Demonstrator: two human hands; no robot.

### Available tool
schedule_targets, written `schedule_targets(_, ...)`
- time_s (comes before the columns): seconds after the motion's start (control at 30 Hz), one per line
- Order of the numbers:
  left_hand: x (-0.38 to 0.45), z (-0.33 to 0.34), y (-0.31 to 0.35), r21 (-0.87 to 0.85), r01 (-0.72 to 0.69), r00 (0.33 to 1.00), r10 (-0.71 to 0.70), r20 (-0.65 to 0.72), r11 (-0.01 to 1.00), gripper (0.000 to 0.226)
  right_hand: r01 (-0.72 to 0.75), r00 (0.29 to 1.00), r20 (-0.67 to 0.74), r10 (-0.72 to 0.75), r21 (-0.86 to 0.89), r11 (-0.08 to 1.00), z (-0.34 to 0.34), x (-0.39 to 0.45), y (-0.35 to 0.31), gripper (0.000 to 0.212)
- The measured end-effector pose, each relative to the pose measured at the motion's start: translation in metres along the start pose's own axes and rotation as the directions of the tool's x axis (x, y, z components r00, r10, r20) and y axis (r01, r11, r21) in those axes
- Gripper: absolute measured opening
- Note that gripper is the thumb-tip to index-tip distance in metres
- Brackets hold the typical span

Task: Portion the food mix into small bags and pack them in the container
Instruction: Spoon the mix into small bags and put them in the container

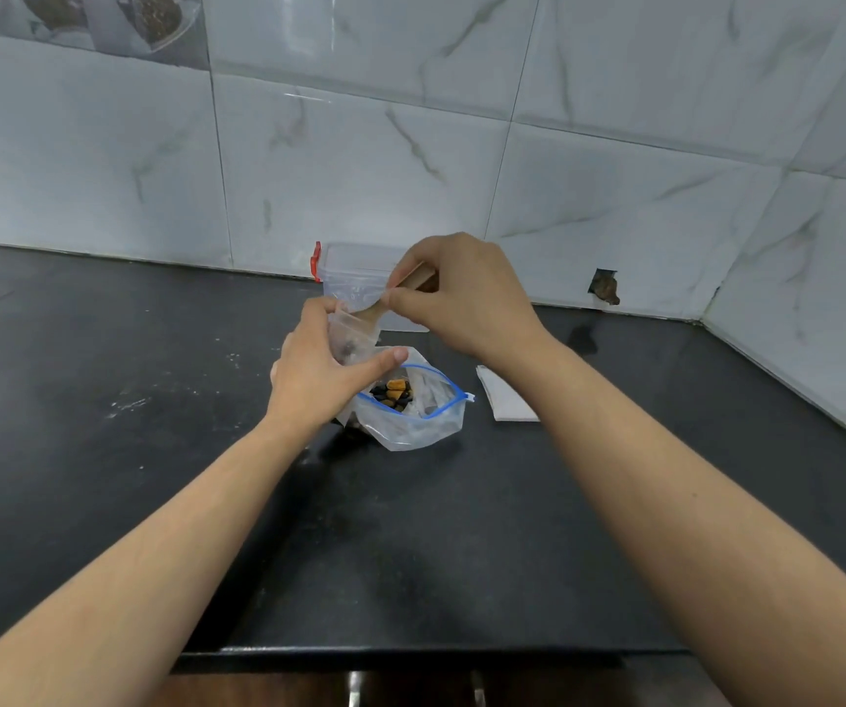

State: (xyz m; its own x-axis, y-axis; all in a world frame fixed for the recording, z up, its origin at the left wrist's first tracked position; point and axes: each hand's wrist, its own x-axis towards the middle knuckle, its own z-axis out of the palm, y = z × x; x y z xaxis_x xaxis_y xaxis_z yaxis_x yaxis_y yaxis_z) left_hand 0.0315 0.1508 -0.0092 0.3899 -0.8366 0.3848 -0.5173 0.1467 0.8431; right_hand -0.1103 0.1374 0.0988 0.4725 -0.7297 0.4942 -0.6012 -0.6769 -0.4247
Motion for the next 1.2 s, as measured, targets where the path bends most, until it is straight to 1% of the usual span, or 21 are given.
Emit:
schedule_targets(0.03, -0.001, 0.0, 0.001, -0.001, 0.018, 1.0, -0.018, -0.003, 1.0, 0.085, -0.031, 1.0, 0.004, 0.031, 0.043, 0.999, 0.0, 0.0, 0.001, 0.003)
schedule_targets(0.1, -0.001, -0.002, 0.002, -0.009, 0.036, 0.999, -0.036, -0.012, 0.999, 0.082, -0.128, 0.99, -0.039, 0.137, 0.184, 0.975, -0.003, 0.002, 0.006, 0.008)
schedule_targets(0.13, -0.002, -0.004, 0.002, -0.016, 0.04, 0.999, -0.04, -0.023, 0.999, 0.078, -0.183, 0.978, -0.05, 0.205, 0.281, 0.942, -0.005, 0.003, 0.01, 0.011)
schedule_targets(0.2, -0.003, -0.008, 0.0, -0.029, 0.039, 0.998, -0.041, -0.052, 0.999, 0.07, -0.293, 0.943, -0.02, 0.333, 0.434, 0.852, -0.009, 0.003, 0.02, 0.017)
schedule_targets(0.27, -0.004, -0.011, -0.002, -0.032, 0.042, 0.996, -0.044, -0.074, 0.999, 0.061, -0.382, 0.906, 0.015, 0.424, 0.46, 0.801, -0.01, -0.002, 0.03, 0.02)
schedule_targets(0.33, -0.007, -0.013, -0.002, -0.025, 0.067, 0.995, -0.069, -0.07, 0.997, 0.058, -0.444, 0.881, 0.04, 0.472, 0.413, 0.795, -0.008, -0.01, 0.04, 0.02)
schedule_targets(0.4, -0.006, -0.015, -0.005, -0.024, 0.133, 0.991, -0.134, -0.023, 0.991, 0.062, -0.474, 0.873, 0.054, 0.484, 0.325, 0.819, -0.002, -0.019, 0.047, 0.021)
schedule_targets(0.47, -0.004, -0.015, -0.008, -0.022, 0.243, 0.966, -0.24, 0.096, 0.97, 0.071, -0.449, 0.893, 0.048, 0.448, 0.181, 0.875, 0.01, -0.025, 0.051, 0.018)
schedule_targets(0.53, -0.004, -0.013, -0.009, -0.038, 0.368, 0.91, -0.352, 0.219, 0.929, 0.078, -0.388, 0.922, 0.036, 0.387, 0.045, 0.921, 0.023, -0.031, 0.052, 0.01)
schedule_targets(0.57, -0.004, -0.011, -0.009, -0.036, 0.408, 0.889, -0.388, 0.245, 0.912, 0.078, -0.345, 0.938, 0.02, 0.345, -0.018, 0.938, 0.029, -0.034, 0.052, 0.007)
schedule_targets(0.63, -0.003, -0.009, -0.01, -0.017, 0.429, 0.88, -0.414, 0.232, 0.903, 0.067, -0.248, 0.969, -0.016, 0.248, -0.125, 0.961, 0.039, -0.039, 0.052, 0.008)
schedule_targets(0.67, -0.002, -0.008, -0.01, -0.034, 0.434, 0.883, -0.418, 0.214, 0.9, 0.059, -0.201, 0.98, -0.03, 0.199, -0.165, 0.966, 0.044, -0.041, 0.053, 0.01)
schedule_targets(0.73, -0.001, -0.006, -0.01, -0.112, 0.45, 0.884, -0.424, 0.197, 0.886, 0.051, -0.14, 0.99, -0.034, 0.135, -0.236, 0.962, 0.053, -0.045, 0.056, 0.014)
schedule_targets(0.83, -0.001, -0.004, -0.009, -0.172, 0.412, 0.906, -0.381, 0.186, 0.895, 0.049, -0.13, 0.991, 0.0, 0.137, -0.319, 0.939, 0.06, -0.046, 0.061, 0.019)
schedule_targets(0.93, -0.001, -0.001, -0.009, -0.255, 0.371, 0.926, -0.334, 0.177, 0.893, 0.055, -0.177, 0.982, 0.01, 0.191, -0.326, 0.929, 0.061, -0.044, 0.06, 0.02)
schedule_targets(1.0, -0.002, 0.001, -0.007, -0.309, 0.369, 0.927, -0.321, 0.195, 0.877, 0.053, -0.247, 0.966, 0.01, 0.26, -0.268, 0.931, 0.063, -0.042, 0.059, 0.021)
schedule_targets(1.03, -0.002, 0.002, -0.004, -0.335, 0.382, 0.92, -0.32, 0.226, 0.861, 0.052, -0.302, 0.949, 0.021, 0.313, -0.206, 0.931, 0.063, -0.041, 0.061, 0.021)
schedule_targets(1.1, -0.003, 0.003, 0.0, -0.365, 0.416, 0.899, -0.317, 0.301, 0.833, 0.054, -0.453, 0.888, 0.08, 0.453, -0.013, 0.891, 0.064, -0.04, 0.067, 0.024)
schedule_targets(1.13, -0.002, 0.004, 0.0, -0.363, 0.423, 0.893, -0.314, 0.323, 0.83, 0.056, -0.54, 0.84, 0.124, 0.528, 0.1, 0.836, 0.064, -0.04, 0.071, 0.027)
schedule_targets(1.2, -0.002, 0.005, 0.001, -0.357, 0.419, 0.891, -0.302, 0.34, 0.835, 0.061, -0.689, 0.722, 0.213, 0.659, 0.314, 0.653, 0.066, -0.042, 0.077, 0.024)
